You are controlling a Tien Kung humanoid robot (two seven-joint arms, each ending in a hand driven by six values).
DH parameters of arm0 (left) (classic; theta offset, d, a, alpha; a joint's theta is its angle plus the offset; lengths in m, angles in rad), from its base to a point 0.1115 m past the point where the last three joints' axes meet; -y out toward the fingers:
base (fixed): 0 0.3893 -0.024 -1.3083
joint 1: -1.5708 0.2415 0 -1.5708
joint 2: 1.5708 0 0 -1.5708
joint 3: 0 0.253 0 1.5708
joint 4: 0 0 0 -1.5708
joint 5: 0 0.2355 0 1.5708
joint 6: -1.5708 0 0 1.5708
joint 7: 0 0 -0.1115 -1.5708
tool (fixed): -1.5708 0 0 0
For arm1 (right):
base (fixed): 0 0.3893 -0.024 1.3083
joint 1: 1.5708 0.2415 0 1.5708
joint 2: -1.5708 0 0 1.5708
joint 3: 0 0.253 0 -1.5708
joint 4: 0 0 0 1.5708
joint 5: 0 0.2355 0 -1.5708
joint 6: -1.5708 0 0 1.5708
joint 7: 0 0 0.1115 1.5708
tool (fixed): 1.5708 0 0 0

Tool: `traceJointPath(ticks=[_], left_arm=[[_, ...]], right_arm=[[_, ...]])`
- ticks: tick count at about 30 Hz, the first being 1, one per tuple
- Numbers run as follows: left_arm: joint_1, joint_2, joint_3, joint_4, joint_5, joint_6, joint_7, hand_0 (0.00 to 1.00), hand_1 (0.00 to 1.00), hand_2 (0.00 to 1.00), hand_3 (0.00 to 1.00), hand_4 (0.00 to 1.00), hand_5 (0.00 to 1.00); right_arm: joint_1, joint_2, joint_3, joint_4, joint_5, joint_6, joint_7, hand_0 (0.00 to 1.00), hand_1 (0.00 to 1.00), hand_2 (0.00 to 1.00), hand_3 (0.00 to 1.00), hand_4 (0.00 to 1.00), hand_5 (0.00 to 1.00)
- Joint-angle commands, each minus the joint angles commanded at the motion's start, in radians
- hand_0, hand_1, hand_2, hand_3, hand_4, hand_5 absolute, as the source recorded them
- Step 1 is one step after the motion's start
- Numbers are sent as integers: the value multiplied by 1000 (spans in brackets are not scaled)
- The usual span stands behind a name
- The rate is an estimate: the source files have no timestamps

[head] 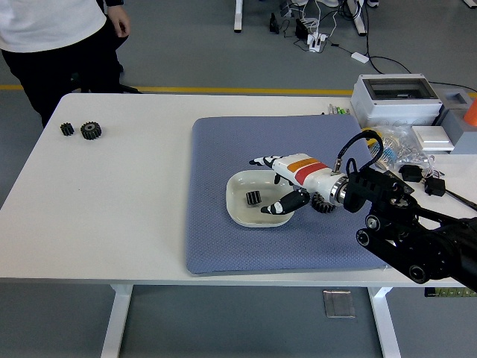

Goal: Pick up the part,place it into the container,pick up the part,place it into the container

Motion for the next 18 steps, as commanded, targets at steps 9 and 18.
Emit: traceJointPath(ticks=[9,18], left_arm=[[3,-1,0,0,-7,0,-3,605,568,649,558,652,572],[7,-1,-2,0,-4,-1,-1,604,567,649,558,652,571]], right_arm=[[-12,-74,91,18,-45,28,-19,346,553,850,913,998,345],[-35,-176,131,14,-78,105,-44,374,563,826,857,998,335]])
